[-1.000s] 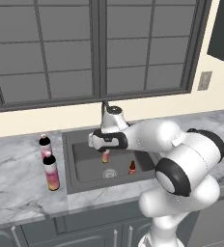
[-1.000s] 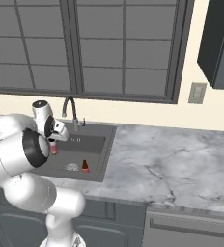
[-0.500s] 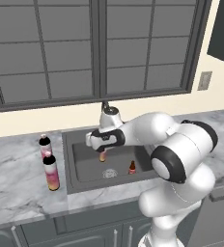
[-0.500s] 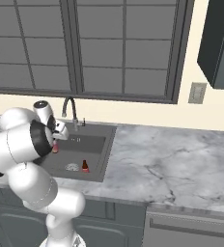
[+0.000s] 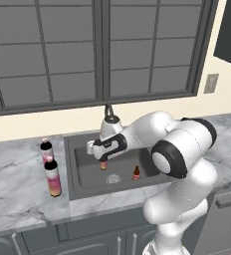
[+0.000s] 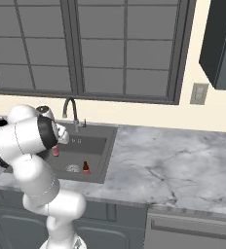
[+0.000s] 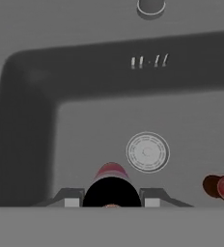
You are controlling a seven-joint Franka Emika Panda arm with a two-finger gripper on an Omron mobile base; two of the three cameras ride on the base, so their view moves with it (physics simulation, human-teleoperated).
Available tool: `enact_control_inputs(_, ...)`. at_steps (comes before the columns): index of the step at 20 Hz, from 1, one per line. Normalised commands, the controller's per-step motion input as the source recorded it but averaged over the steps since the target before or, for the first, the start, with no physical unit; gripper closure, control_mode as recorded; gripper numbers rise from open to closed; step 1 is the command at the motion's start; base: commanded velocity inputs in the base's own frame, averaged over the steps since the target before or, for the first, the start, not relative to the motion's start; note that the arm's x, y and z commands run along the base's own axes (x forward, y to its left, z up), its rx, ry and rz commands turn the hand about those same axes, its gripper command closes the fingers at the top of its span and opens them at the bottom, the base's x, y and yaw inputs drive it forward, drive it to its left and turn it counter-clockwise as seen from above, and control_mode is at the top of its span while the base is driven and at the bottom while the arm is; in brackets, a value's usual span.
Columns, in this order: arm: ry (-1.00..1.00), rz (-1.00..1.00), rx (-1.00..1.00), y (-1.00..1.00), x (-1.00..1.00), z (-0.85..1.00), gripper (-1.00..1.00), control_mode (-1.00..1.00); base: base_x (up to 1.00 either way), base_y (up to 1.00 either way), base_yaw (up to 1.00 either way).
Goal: Place the large bottle from the dining counter next to the other large bottle outside the sink, and place the small bottle from the dining counter next to the other small bottle inside the sink.
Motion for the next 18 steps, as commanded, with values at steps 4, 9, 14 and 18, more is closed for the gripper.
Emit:
enact_control_inputs(4,-0.03,0.0,0.0,0.07,0.18,-0.21,1.0,-1.0,0.0,0.0,0.0)
enact_control_inputs(9,-0.03,0.0,0.0,0.07,0.13,-0.22,1.0,-1.0,0.0,0.0,0.0)
enact_control_inputs(14,0.0,0.0,-0.03,0.01,0.0,-0.26,1.0,-1.0,0.0,0.0,0.0)
enact_control_inputs(18,0.0,0.0,-0.03,0.0,0.0,-0.17,1.0,-1.0,0.0,0.0,0.0)
